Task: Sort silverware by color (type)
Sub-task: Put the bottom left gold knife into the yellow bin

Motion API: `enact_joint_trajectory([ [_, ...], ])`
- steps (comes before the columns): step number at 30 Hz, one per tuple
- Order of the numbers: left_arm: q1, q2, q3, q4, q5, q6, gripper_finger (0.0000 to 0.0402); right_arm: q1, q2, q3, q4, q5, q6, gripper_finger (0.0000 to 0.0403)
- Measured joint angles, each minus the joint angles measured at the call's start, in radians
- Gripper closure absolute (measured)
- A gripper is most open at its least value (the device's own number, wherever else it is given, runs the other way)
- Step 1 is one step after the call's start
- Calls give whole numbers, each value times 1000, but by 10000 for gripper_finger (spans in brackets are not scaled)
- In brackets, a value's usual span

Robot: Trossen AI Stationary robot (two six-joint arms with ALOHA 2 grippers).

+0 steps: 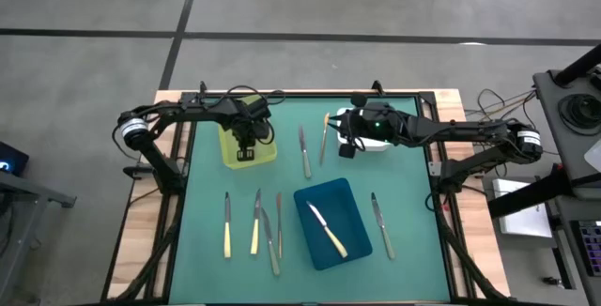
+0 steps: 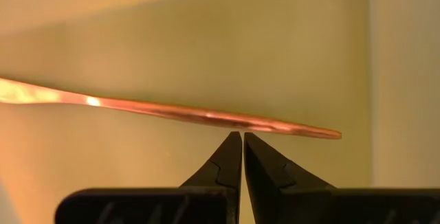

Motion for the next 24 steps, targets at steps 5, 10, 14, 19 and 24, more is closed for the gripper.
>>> enact_joint_trajectory([
  [5,0,0,-9,11,-12,13,402,0,0,1,39,0,-8,344],
  [10,0,0,-9,16,-48,16,402,0,0,1,72,-1,-16,344],
  [14,0,0,-9,-13,-49,25,402,0,0,2,162,-2,19,344],
  [19,7,0,-9,-27,-58,5,402,0,-2,2,195,-2,23,344],
  [24,11,-1,-10,-4,-29,-7,402,0,-4,36,199,-2,8,344],
])
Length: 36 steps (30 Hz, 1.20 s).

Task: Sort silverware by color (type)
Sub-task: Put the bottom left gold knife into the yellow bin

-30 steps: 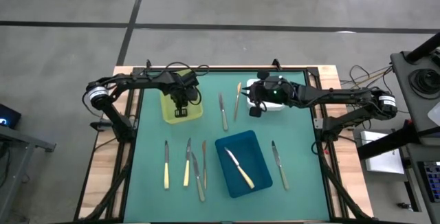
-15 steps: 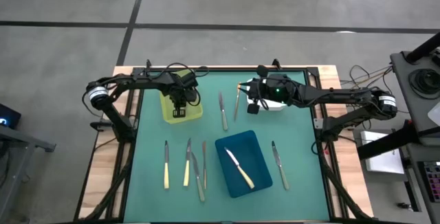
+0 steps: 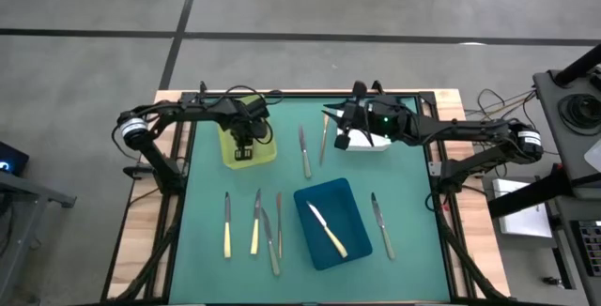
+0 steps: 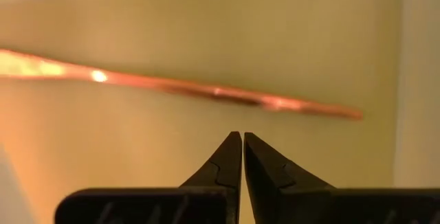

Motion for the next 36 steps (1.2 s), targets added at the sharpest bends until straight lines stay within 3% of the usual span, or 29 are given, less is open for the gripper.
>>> enact_joint_trajectory([
  [20,0,0,-41,185,37,-76,402,-48,0,36,-107,1,-116,344],
  [36,20,-10,-17,128,-17,-70,402,-61,0,35,-140,3,-87,344],
])
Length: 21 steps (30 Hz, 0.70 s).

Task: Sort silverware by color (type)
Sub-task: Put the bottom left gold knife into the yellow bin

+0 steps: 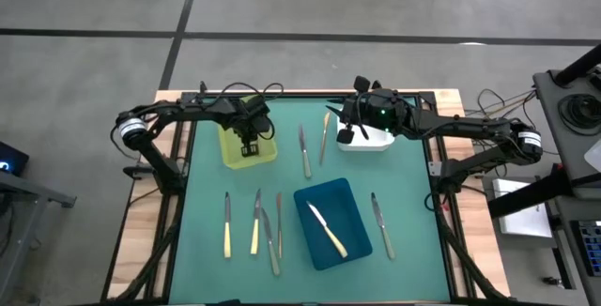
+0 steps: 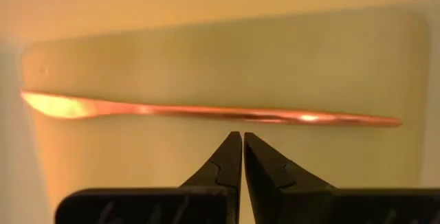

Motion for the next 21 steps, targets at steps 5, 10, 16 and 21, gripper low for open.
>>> enact_joint_trajectory([
  [5,5,18,-16,61,30,14,402,0,0,-1,-17,-1,-4,344],
  [10,5,45,-15,83,59,25,402,0,0,-2,-18,-1,-1,344],
  [16,4,45,-19,138,65,26,402,0,0,-2,-37,-1,14,344],
  [21,5,46,-20,178,48,37,402,0,0,-2,-47,-1,30,344],
])
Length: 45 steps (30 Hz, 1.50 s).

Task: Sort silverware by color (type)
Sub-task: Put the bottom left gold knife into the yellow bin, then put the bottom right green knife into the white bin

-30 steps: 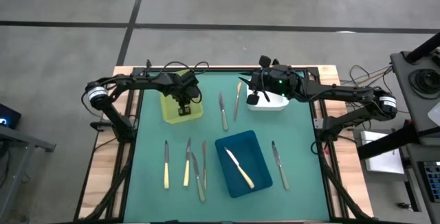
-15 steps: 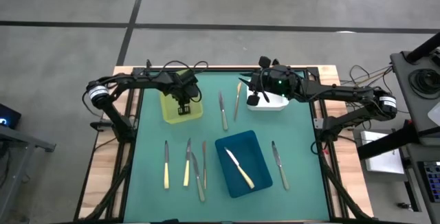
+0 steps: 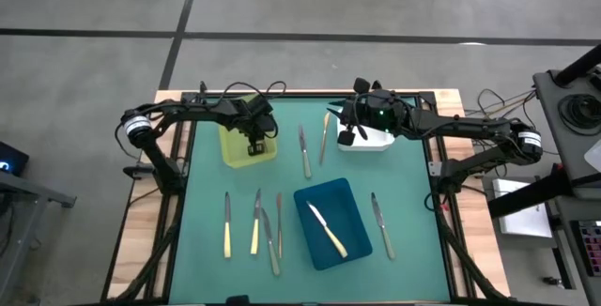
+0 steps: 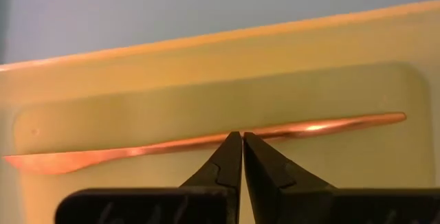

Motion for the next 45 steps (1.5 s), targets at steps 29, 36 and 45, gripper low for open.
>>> enact_joint_trajectory([
  [29,1,-331,-8,115,92,-23,402,0,8,52,-37,2,399,344],
  [36,-1,-408,-15,207,198,-48,402,8,71,185,-245,-1,619,344],
  [45,-11,-419,-16,221,361,-93,402,67,206,422,-696,-11,823,344],
])
